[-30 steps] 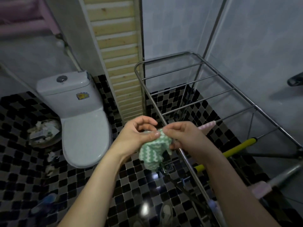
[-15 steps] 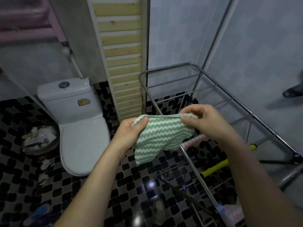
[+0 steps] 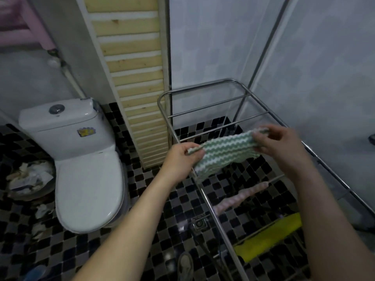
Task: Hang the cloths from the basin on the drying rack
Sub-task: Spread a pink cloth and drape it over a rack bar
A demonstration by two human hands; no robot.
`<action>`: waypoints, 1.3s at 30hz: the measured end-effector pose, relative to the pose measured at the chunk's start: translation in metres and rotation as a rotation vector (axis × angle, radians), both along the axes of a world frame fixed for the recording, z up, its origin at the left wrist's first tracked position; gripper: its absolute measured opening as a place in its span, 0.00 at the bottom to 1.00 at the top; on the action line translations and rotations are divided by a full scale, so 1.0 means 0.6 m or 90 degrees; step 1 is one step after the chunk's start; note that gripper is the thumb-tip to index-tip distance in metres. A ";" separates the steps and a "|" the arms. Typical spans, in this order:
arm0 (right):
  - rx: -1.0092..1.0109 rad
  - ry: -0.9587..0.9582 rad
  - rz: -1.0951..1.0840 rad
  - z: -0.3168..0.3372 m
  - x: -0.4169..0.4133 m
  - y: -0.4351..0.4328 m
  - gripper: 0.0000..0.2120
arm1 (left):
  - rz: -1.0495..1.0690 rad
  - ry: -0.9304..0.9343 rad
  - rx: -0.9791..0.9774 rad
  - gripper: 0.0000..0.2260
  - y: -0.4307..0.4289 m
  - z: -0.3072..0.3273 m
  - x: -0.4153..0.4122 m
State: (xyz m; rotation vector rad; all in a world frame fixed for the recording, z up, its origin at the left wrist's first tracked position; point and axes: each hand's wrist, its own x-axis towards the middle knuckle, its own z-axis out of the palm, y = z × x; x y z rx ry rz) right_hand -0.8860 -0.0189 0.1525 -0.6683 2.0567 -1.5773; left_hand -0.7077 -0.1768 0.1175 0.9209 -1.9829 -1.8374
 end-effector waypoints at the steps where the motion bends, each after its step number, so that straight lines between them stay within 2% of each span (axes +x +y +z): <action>1: 0.029 -0.006 0.033 -0.006 -0.019 0.001 0.05 | 0.001 -0.001 0.017 0.05 -0.003 -0.008 -0.010; 4: 0.115 -0.005 0.079 -0.030 -0.065 -0.011 0.11 | 0.014 -0.007 0.041 0.05 -0.010 -0.035 -0.032; 6: 0.158 0.025 0.058 -0.051 -0.079 -0.030 0.08 | 0.026 -0.045 0.026 0.05 -0.014 -0.057 -0.046; 8: 0.213 0.081 0.029 -0.079 -0.087 -0.058 0.09 | 0.046 -0.107 -0.033 0.05 -0.022 -0.082 -0.062; 11: 0.270 0.126 0.013 -0.131 -0.090 -0.094 0.16 | 0.065 -0.193 -0.165 0.08 -0.034 -0.110 -0.074; 15: 0.261 0.142 -0.011 -0.173 -0.093 -0.122 0.17 | 0.066 -0.245 -0.296 0.09 -0.044 -0.119 -0.082; 18: 0.278 0.181 -0.056 -0.179 -0.092 -0.118 0.16 | 0.068 -0.228 -0.352 0.12 -0.049 -0.122 -0.073; 21: 0.361 0.209 -0.124 -0.175 -0.098 -0.087 0.08 | -0.017 -0.236 -0.388 0.07 -0.039 -0.126 -0.055; 23: 0.400 0.169 -0.108 -0.179 -0.096 -0.066 0.07 | -0.082 -0.268 -0.410 0.07 -0.026 -0.129 -0.047; 27: 0.389 0.107 -0.035 -0.204 -0.080 -0.063 0.10 | -0.114 -0.277 -0.455 0.09 -0.015 -0.129 -0.049; 33: 0.382 0.182 -0.062 -0.210 -0.073 -0.068 0.06 | -0.144 -0.251 -0.475 0.07 -0.018 -0.132 -0.055; 39: 0.414 0.287 -0.051 -0.198 -0.084 -0.070 0.08 | -0.166 -0.235 -0.544 0.09 -0.025 -0.142 -0.056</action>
